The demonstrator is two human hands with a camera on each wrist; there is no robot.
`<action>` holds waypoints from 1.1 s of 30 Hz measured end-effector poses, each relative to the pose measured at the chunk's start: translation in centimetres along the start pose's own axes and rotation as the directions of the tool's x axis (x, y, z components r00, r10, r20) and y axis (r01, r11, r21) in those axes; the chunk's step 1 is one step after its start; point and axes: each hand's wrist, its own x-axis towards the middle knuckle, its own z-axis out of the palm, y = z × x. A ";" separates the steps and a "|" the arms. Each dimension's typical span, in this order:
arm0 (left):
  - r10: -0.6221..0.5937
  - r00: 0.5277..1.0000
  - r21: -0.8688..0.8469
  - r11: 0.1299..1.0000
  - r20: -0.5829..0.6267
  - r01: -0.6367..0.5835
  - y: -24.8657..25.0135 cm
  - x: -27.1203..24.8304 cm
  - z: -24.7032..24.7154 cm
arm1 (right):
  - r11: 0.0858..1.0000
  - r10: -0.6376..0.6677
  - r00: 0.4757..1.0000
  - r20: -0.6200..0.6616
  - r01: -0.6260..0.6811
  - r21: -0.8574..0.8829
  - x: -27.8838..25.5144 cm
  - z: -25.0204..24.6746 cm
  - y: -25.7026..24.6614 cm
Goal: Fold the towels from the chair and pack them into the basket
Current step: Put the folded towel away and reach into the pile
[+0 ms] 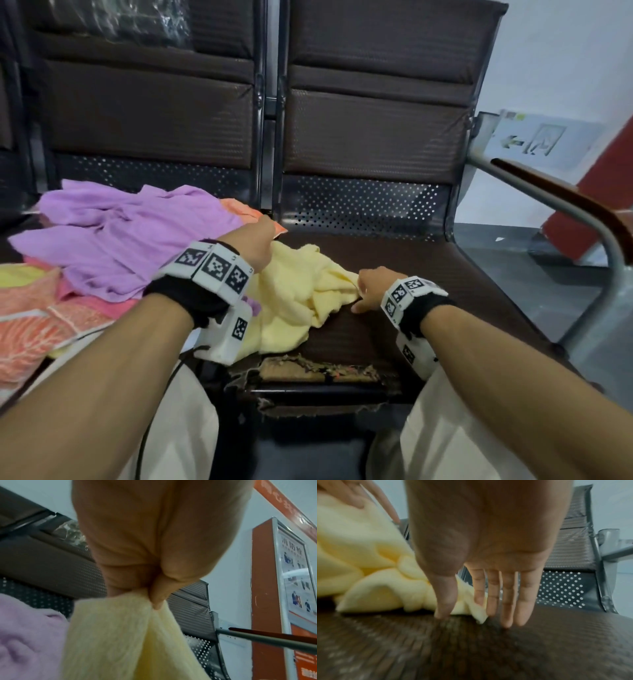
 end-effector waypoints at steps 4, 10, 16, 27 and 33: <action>-0.035 0.999 0.101 0.994 -0.009 0.036 0.1 0.2 -0.4 | 0.999 0.024 0.991 -0.135 -0.029 -0.036 -0.2 0.2 -1.5; -0.065 0.992 -0.018 0.998 -0.109 0.064 -0.5 1.1 -0.5 | 0.886 -0.051 0.927 -0.372 0.214 0.412 -1.9 -2.7 -2.8; -0.156 0.965 -0.446 0.894 -0.209 0.048 0.1 1.9 -1.4 | -0.175 0.133 0.878 -0.459 0.477 0.861 -4.4 -6.8 -2.9; 0.022 0.998 -0.997 -0.063 0.051 0.053 1.1 -0.5 -2.1 | -0.182 0.076 0.768 -0.636 0.637 0.749 -5.6 -7.8 -3.5; -0.005 0.986 -0.968 -0.191 0.169 0.165 1.0 -0.1 -2.1 | 0.483 0.059 0.602 -0.796 0.681 0.550 -5.4 -7.9 -3.9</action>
